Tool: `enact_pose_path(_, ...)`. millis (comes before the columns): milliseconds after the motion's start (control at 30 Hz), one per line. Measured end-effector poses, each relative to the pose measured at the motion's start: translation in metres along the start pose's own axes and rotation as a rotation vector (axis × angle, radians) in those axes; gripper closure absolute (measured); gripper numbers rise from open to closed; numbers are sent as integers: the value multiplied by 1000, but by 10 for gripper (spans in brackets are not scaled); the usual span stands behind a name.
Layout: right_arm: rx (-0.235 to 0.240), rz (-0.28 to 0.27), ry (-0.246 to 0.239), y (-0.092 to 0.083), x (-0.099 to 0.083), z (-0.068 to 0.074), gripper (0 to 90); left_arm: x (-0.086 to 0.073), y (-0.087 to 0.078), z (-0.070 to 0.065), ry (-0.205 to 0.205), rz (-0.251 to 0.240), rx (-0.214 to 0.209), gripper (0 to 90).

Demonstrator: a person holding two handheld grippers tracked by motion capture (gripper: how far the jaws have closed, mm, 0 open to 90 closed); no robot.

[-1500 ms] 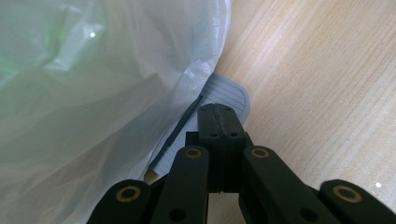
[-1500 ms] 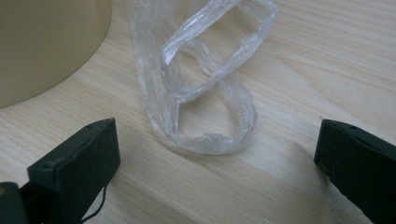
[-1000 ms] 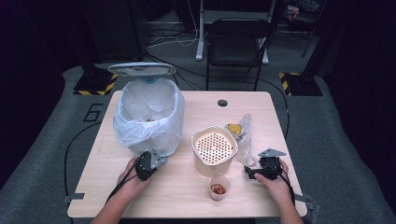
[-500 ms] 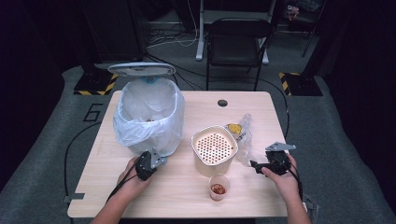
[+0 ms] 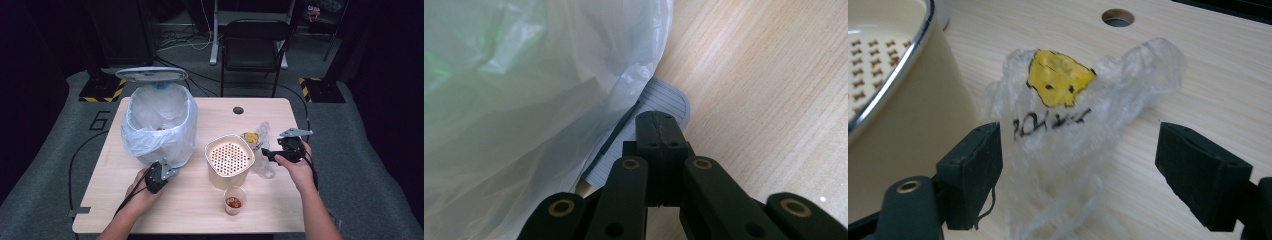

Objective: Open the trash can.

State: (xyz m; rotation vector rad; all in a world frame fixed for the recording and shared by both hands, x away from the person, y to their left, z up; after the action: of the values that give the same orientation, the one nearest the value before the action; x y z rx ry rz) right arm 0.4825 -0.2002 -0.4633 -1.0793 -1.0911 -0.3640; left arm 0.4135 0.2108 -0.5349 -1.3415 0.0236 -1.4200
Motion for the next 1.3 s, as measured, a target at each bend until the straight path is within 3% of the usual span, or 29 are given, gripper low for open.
enact_pose_path(267, 3, 39, 1, 24, 1, 6, 191, 0, -1, 0, 9, 8, 0, 900)
enact_pose_path(300, -11, 56, 12, 27, -1, 5, 239, 0, -1, -1, 11, 8, 3, 900)
enact_pose_path(333, -18, 78, 8, 31, -4, 3, 396, 0, -1, -1, 11, 7, 3, 900)
enact_pose_path(467, -24, 82, 58, 28, -8, 0, 714, 0, 0, -1, 12, 1, 4, 900)
enact_pose_path(500, -24, 82, 58, 28, -8, 0, 714, 0, 0, -1, 12, 1, 4, 900)
enact_pose_path(533, -20, 84, 68, 23, -9, -2, 806, 0, -1, -1, 13, 7, 3, 900)
enact_pose_path(567, -27, 79, 67, 20, -10, -3, 836, 0, -1, -1, 13, 7, 3, 900)
enact_pose_path(633, -18, 81, 93, 13, -13, -4, 850, 0, -1, -1, 13, 10, -4, 900)
enact_pose_path(1067, -26, 68, 111, -41, -42, -2, 852, 0, -1, -1, 12, 9, -1, 900)
enact_pose_path(1300, -57, 1, 84, -51, -34, 0, 373, 0, -1, -1, 13, 11, 5, 900)
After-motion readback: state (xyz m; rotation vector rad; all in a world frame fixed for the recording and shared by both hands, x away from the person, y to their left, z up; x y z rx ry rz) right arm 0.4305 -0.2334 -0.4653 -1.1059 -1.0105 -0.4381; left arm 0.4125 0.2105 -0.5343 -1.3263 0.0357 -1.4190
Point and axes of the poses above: each handheld gripper's, and its own axes: y roughly forward along the jaws, x roughly out of its top, z roughly to its left, the point moved 4 cm from there along y, roughly forward along the jaws, and after that the axes turned 7 degrees about -z, right-handed, at the moved point
